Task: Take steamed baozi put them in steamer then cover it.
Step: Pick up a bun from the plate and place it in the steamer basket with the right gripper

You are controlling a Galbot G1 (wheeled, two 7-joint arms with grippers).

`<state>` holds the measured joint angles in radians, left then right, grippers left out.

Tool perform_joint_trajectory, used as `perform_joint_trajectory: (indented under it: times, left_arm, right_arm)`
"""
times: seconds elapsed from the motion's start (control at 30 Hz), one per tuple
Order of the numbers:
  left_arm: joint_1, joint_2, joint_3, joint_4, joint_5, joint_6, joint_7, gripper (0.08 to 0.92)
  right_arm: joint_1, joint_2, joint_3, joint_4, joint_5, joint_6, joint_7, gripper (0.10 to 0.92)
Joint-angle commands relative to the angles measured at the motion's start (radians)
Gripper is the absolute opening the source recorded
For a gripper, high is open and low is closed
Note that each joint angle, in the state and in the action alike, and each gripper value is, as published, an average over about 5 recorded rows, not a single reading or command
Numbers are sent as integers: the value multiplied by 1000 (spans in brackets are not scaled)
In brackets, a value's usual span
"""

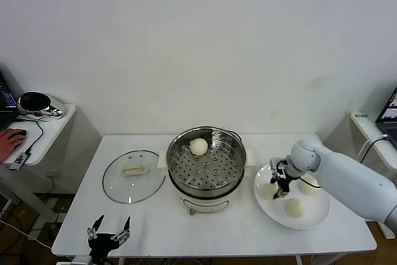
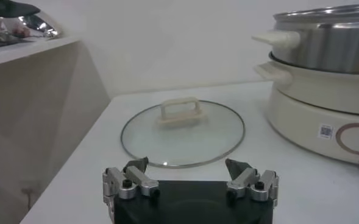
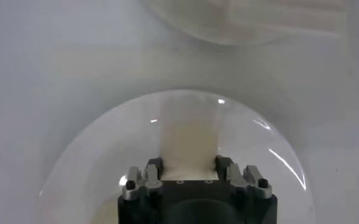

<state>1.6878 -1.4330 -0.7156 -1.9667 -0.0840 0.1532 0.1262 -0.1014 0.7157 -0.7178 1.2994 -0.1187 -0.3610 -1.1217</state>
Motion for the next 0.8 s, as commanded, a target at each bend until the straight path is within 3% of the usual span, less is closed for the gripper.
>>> perform_joint_trajectory:
  times: [0.03, 0.33, 0.53, 0.8]
  left_arm:
    - [-17, -5, 11, 1, 7, 1, -1, 823]
    - [-28, -6, 17, -20, 9, 5, -10, 823]
    - [-28, -5, 19, -35, 17, 3, -21, 823]
    - [-29, -15, 8, -62, 27, 11, -37, 823]
  right_arm:
    - [184, -85, -61, 62, 83, -15, -28, 528]
    - [583, -95, -235, 84, 249, -44, -181, 533]
    - [711, 36, -307, 75, 400, -123, -204, 534]
    - [704, 253, -317, 21, 420, -187, -197, 535]
